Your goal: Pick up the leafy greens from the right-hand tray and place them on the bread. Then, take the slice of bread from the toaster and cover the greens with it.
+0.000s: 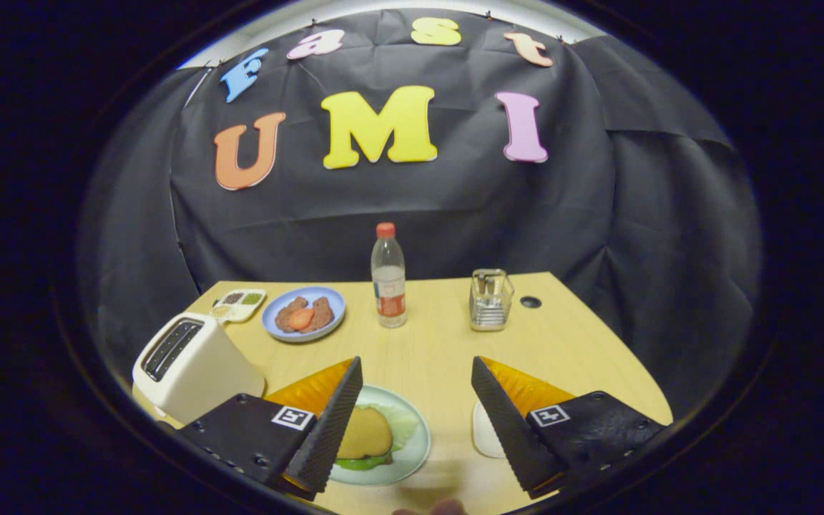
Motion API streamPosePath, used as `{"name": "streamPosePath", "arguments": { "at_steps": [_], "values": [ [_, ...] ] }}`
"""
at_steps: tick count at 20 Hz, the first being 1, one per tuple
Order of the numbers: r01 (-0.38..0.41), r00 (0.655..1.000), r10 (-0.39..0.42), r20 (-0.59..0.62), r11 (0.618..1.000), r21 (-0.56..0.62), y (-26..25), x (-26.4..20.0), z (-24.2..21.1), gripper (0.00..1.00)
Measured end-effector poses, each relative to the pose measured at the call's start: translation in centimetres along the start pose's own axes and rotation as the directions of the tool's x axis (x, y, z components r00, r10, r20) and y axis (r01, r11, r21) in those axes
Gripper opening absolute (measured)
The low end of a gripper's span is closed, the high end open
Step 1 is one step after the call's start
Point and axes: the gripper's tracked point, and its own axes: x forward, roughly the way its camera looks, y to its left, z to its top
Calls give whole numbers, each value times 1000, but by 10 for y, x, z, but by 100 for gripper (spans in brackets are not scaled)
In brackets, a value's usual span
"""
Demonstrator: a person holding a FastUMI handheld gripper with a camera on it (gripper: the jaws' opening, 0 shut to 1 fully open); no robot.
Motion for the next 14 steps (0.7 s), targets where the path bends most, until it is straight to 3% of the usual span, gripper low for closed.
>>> {"name": "streamPosePath", "arguments": {
  "at_steps": [14],
  "values": [
    [58, 958, -55, 283, 998, -3, -145, -143, 147, 95]
  ]
}}
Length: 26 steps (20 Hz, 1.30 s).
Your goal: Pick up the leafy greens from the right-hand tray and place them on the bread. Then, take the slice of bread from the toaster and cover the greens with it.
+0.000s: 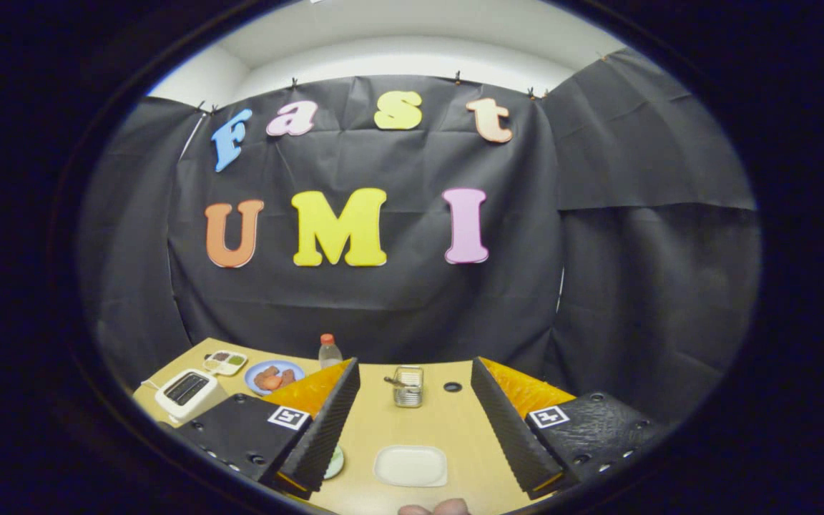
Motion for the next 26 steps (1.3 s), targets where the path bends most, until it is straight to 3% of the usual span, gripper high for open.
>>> {"name": "streamPosePath", "arguments": {
  "at_steps": [6, 14, 26],
  "values": [
    [-23, 996, 20, 91, 999, 31, -29, -37, 37, 95],
    [-74, 988, 72, 139, 997, 8, -39, -58, 39, 95],
    [-95, 988, 92, 123, 995, 14, 20, -62, 38, 95]
  ]
}}
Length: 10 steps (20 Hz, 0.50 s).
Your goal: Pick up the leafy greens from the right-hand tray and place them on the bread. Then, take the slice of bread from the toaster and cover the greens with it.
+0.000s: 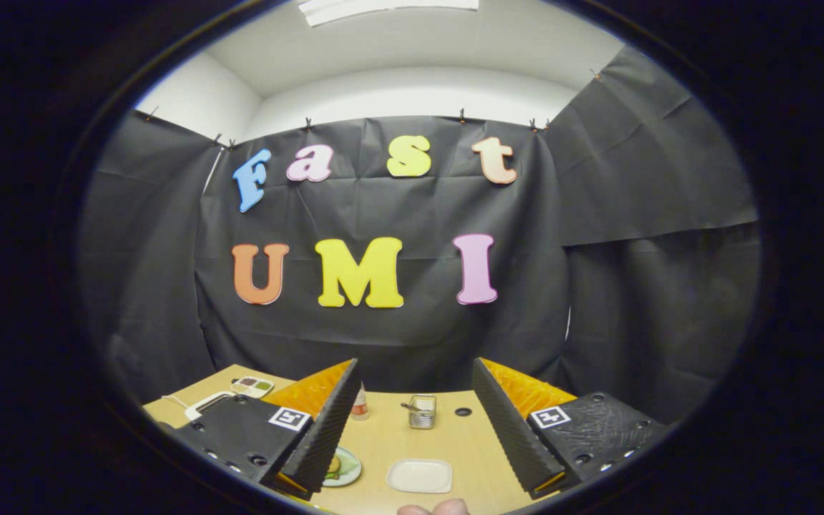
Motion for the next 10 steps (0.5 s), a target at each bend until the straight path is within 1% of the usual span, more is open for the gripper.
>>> {"name": "streamPosePath", "arguments": {
  "at_steps": [3, 10],
  "values": [
    [-15, 1000, 16, -16, 1000, 3, 19, 1, -5, 96],
    [-18, 1000, 18, 6, 1000, 0, 44, 2, 1, 96]
  ]
}}
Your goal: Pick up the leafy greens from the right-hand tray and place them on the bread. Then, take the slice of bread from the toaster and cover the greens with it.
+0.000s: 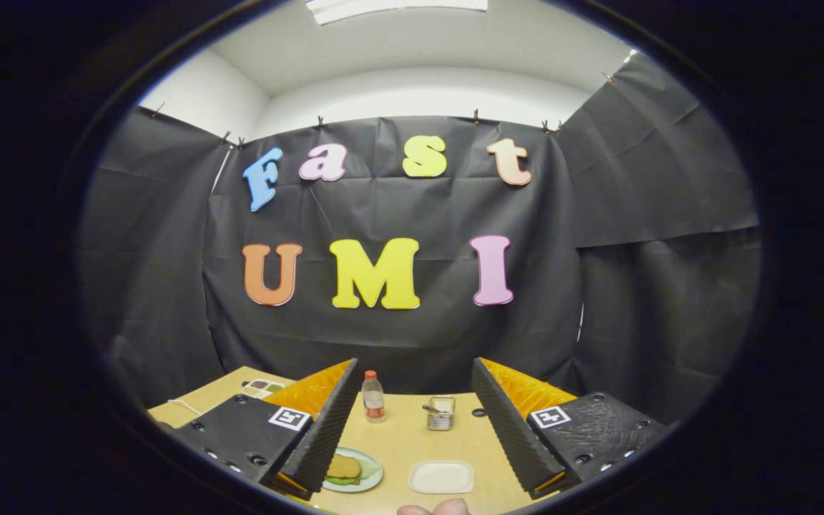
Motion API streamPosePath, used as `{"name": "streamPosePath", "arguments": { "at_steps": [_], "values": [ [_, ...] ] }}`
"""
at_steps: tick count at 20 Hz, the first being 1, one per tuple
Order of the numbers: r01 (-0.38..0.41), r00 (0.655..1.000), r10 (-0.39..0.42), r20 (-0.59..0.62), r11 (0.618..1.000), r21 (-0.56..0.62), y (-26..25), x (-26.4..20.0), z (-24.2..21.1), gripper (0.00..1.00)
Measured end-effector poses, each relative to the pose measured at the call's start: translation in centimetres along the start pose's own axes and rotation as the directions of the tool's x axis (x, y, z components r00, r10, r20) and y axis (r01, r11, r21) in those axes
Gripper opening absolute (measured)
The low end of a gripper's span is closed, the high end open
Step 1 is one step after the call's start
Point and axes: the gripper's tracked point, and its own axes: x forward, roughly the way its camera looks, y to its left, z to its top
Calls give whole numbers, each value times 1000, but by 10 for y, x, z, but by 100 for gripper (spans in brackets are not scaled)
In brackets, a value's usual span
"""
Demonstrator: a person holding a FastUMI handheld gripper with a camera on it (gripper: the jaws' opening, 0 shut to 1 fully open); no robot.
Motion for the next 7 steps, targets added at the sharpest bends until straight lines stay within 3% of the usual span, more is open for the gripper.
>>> {"name": "streamPosePath", "arguments": {
  "at_steps": [7],
  "values": [
    [-7, 1000, 7, 5, 1000, 8, 17, 1, 0, 96]
  ]
}}
